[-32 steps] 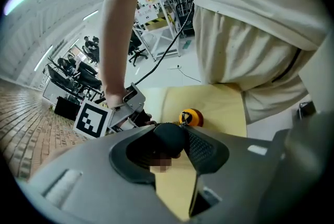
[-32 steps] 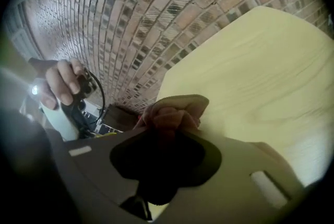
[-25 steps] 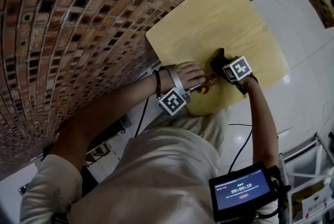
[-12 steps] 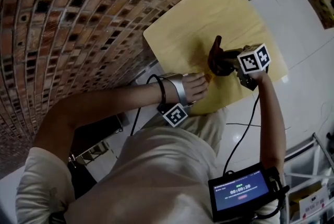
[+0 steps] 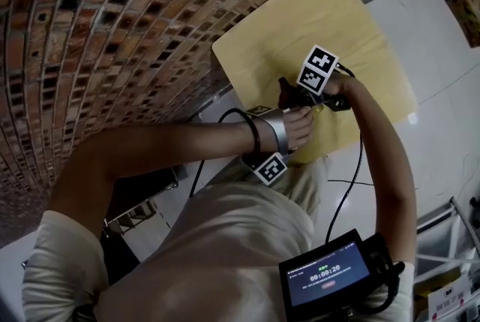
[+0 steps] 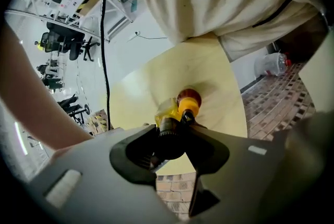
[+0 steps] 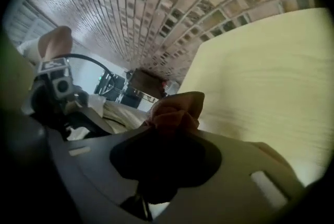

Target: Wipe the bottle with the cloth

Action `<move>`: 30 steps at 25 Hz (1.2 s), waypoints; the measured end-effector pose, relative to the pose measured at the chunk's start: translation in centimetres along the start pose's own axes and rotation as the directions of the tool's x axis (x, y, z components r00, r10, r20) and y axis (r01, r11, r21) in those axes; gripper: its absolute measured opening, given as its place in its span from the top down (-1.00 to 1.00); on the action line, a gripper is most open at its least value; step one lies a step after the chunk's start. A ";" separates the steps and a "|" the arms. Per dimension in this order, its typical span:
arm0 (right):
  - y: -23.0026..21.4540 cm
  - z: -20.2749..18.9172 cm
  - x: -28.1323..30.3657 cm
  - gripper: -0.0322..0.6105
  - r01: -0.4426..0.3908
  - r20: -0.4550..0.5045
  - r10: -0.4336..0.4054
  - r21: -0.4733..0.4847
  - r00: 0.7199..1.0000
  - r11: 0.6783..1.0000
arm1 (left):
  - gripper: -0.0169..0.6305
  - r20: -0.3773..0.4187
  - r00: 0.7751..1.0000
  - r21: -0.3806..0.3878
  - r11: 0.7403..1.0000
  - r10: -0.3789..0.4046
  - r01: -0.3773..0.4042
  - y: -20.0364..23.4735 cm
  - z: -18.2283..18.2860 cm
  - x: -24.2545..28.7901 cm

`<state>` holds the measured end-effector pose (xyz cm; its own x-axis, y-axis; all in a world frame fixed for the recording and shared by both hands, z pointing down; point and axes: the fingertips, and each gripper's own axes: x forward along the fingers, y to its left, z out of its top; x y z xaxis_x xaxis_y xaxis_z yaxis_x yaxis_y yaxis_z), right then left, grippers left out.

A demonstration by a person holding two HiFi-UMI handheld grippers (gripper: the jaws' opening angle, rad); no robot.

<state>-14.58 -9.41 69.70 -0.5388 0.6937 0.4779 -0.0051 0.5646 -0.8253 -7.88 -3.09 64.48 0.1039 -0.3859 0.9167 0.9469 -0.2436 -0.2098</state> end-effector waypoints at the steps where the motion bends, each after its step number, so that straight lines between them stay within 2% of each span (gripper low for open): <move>1: -1.0 -0.8 0.5 0.60 0.035 -0.034 -0.036 -0.001 0.999 0.999 | 0.41 -0.009 1.000 -0.002 1.000 -0.005 0.005 0.1 0.0 0.0; 3: -3.2 -2.6 1.3 0.60 0.129 -0.106 -0.132 -0.039 0.986 0.991 | 0.41 -0.027 0.999 -0.010 1.000 -0.018 0.018 0.1 0.0 0.0; 5: -5.6 -4.7 1.6 0.60 0.240 -0.183 -0.258 -0.117 0.949 0.964 | 0.41 -0.037 0.999 -0.027 0.999 -0.033 0.032 0.2 -0.1 0.2; 7: -7.3 -6.2 1.5 0.60 0.325 -0.207 -0.357 -0.174 0.911 0.930 | 0.41 -0.037 0.998 -0.051 0.998 -0.044 0.042 0.3 -0.1 0.4; 8: -7.8 -6.3 1.2 0.60 0.351 -0.178 -0.378 -0.169 0.908 0.921 | 0.41 -0.036 0.998 -0.066 0.997 -0.050 0.048 0.3 -0.2 0.4; 9: -8.0 -6.1 0.9 0.60 0.363 -0.122 -0.380 -0.136 0.917 0.922 | 0.41 -0.036 0.998 -0.084 0.995 -0.058 0.055 0.3 -0.4 0.5; 11: -7.9 -5.0 -0.6 0.60 0.357 0.054 -0.356 -0.004 0.933 0.934 | 0.41 -0.037 0.996 -0.140 0.987 -0.080 0.074 0.2 -0.8 0.7; 12: -7.8 -4.5 -1.9 0.60 0.339 0.158 -0.347 0.077 0.925 0.938 | 0.41 -0.041 0.995 -0.179 0.980 -0.096 0.087 0.1 -1.2 0.9; 13: -7.8 -4.1 -3.3 0.60 0.318 0.260 -0.349 0.153 0.900 0.935 | 0.41 -0.046 0.992 -0.225 0.969 -0.115 0.102 -0.1 -1.7 1.1; 15: -8.2 -4.1 -6.0 0.59 0.279 0.429 -0.376 0.273 0.821 0.921 | 0.41 -0.047 0.986 -0.337 0.932 -0.161 0.137 -0.5 -2.6 1.5; 18: -7.6 -5.4 -8.3 0.59 0.200 0.583 -0.410 0.391 0.701 0.898 | 0.41 -0.018 0.975 -0.490 0.851 -0.223 0.186 -1.3 -4.1 2.0; 19: -7.2 -6.0 -8.8 0.59 0.169 0.620 -0.417 0.418 0.665 0.892 | 0.41 0.005 0.971 -0.541 0.816 -0.237 0.202 -1.4 -4.5 2.3; 20: -6.8 -6.7 -9.1 0.59 0.139 0.652 -0.423 0.442 0.629 0.886 | 0.41 0.036 0.969 -0.597 0.772 -0.245 0.217 -1.3 -4.7 2.5; 22: -5.9 -7.9 -9.6 0.59 0.086 0.702 -0.443 0.482 0.558 0.872 | 0.40 0.108 0.964 -0.708 0.662 -0.242 0.246 -0.9 -4.9 2.7; 24: -5.1 -9.0 -9.7 0.59 0.039 0.737 -0.467 0.516 0.488 0.855 | 0.40 0.179 0.960 -0.804 0.530 -0.216 0.269 -0.1 -5.1 2.8; 25: -4.6 -9.5 -9.5 0.59 0.005 0.754 -0.471 0.528 0.458 0.849 | 0.40 0.210 0.957 -0.847 0.452 -0.198 0.279 0.3 -5.3 2.9; 27: -3.7 -10.4 -8.8 0.59 -0.061 0.778 -0.477 0.545 0.409 0.836 | 0.40 0.259 0.953 -0.917 0.269 -0.160 0.294 1.1 -5.8 3.0; 28: -3.4 -11.0 -8.5 0.59 -0.082 0.781 -0.486 0.556 0.391 0.827 | 0.40 0.275 0.950 -0.941 0.163 -0.145 0.297 1.4 -6.2 3.2; 30: -3.1 -12.2 -7.9 0.59 -0.090 0.772 -0.524 0.588 0.358 0.804 | 0.40 0.305 0.945 -0.952 -0.067 -0.121 0.299 1.5 -7.3 3.4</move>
<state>-0.01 -11.20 72.13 -0.8411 -0.3929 0.3718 -0.4507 0.1287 -0.8834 -8.32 -11.24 64.81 0.0763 -0.0635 0.9951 -0.3225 -0.9459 -0.0357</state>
